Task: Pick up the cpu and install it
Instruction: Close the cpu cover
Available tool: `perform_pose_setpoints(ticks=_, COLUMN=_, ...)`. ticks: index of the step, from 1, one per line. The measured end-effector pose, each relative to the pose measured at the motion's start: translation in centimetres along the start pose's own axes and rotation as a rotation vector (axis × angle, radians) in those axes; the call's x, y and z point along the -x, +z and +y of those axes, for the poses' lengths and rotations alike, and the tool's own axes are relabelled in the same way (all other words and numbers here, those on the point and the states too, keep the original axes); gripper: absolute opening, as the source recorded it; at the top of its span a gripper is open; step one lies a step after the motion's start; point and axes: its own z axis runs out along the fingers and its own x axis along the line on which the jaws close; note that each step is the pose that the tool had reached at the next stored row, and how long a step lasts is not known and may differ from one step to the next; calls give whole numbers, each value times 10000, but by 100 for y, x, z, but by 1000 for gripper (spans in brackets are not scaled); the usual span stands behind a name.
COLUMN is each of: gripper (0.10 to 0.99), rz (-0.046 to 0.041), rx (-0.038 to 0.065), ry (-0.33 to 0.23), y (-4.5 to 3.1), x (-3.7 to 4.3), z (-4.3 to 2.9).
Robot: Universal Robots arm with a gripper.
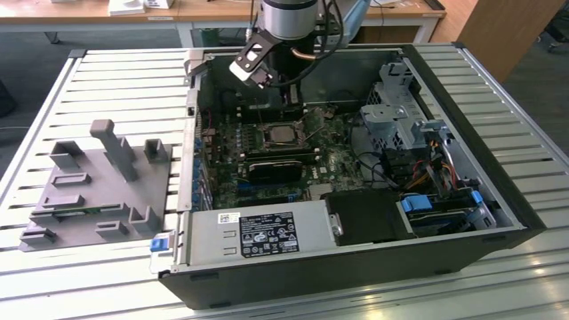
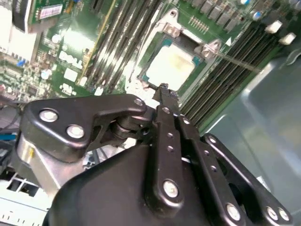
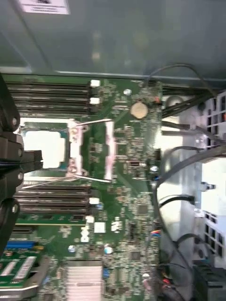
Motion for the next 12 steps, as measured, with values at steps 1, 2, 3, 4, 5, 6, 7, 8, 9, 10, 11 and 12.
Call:
perform_pose_setpoints(ticks=1, gripper=106, rz=0, rx=-2, ry=0, y=2, x=0, z=30)
perform_pose_setpoints(ticks=2, gripper=106, rz=0, rx=-3, ry=0, y=4, x=0, z=60)
perform_pose_setpoints(ticks=3, gripper=106, rz=0, rx=-4, ry=-1, y=5, x=0, z=84)
perform_pose_setpoints(ticks=4, gripper=106, rz=0, rx=-5, ry=-1, y=6, x=0, z=105)
perform_pose_setpoints(ticks=5, gripper=106, rz=0, rx=-9, ry=-1, y=8, x=0, z=128)
perform_pose_setpoints(ticks=6, gripper=106, rz=0, rx=-16, ry=0, y=10, x=0, z=153)
perform_pose_setpoints(ticks=7, gripper=106, rz=0, rx=-27, ry=0, y=12, x=0, z=178)
perform_pose_setpoints(ticks=8, gripper=106, rz=1, rx=-38, ry=1, y=14, x=0, z=203)
perform_pose_setpoints(ticks=9, gripper=106, rz=1, rx=-51, ry=0, y=17, x=0, z=228)
perform_pose_setpoints(ticks=10, gripper=106, rz=0, rx=-65, ry=1, y=19, x=-1, z=249)
perform_pose_setpoints(ticks=11, gripper=106, rz=-1, rx=-72, ry=0, y=20, x=-3, z=260)
perform_pose_setpoints(ticks=12, gripper=106, rz=-2, rx=-75, ry=0, y=20, x=-5, z=267)
